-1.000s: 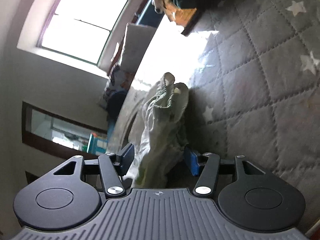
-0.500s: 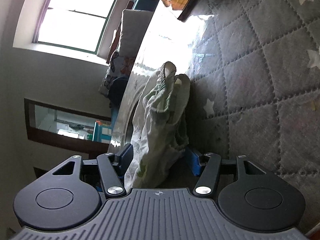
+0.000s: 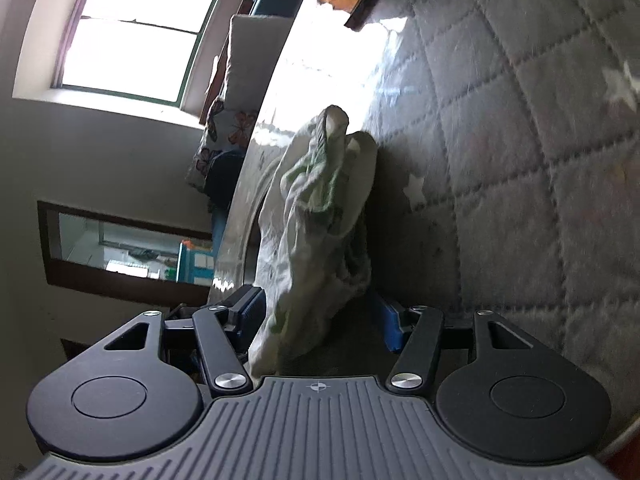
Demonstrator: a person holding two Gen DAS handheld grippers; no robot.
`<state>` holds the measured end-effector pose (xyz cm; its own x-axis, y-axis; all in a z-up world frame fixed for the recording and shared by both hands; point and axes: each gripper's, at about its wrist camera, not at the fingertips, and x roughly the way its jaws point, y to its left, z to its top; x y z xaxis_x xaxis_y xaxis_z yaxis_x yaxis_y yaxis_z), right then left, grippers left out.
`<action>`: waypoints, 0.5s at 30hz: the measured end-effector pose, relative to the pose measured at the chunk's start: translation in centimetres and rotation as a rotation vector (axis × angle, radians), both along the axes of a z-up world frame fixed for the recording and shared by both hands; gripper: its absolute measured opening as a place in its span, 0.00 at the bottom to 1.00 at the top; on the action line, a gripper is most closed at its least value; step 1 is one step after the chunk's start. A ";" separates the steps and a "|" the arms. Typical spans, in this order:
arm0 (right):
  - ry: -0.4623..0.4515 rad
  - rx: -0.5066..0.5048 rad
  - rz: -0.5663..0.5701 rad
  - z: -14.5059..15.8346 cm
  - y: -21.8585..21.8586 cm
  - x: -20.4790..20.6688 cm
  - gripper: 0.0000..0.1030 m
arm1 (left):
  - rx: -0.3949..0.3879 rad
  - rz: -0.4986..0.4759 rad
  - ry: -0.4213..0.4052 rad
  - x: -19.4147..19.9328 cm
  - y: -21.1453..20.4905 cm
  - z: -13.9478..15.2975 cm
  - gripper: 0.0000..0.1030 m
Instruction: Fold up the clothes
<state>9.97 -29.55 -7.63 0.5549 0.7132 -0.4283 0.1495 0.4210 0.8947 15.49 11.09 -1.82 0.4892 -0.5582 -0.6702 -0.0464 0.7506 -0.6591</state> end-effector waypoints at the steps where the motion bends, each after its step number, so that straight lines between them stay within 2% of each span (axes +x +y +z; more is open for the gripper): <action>1: 0.000 0.004 0.000 0.0 0.1 0.1 0.59 | 0.029 -0.008 -0.017 -0.4 -0.2 0.5 0.49; 4: 0.007 0.026 0.013 -0.2 0.7 0.4 0.59 | 0.094 -0.027 -0.067 -1.3 -0.5 1.8 0.49; 5: 0.012 0.038 0.020 -0.3 1.0 0.6 0.59 | 0.142 -0.046 -0.108 -1.9 -0.9 2.8 0.52; 6: 0.010 0.041 0.019 -0.3 1.1 0.7 0.59 | 0.154 -0.052 -0.118 -2.0 -1.0 3.1 0.60; 8: 0.010 0.051 0.009 -0.4 1.3 0.9 0.59 | 0.262 -0.145 -0.232 -3.4 -2.7 5.0 0.63; 10: 0.016 0.080 -0.003 -0.6 1.2 1.1 0.59 | 0.326 -0.206 -0.287 -4.3 -4.0 5.9 0.63; 15: 0.001 0.098 -0.014 -0.7 1.2 1.5 0.57 | 0.432 -0.425 -0.421 -6.7 -8.7 6.9 0.63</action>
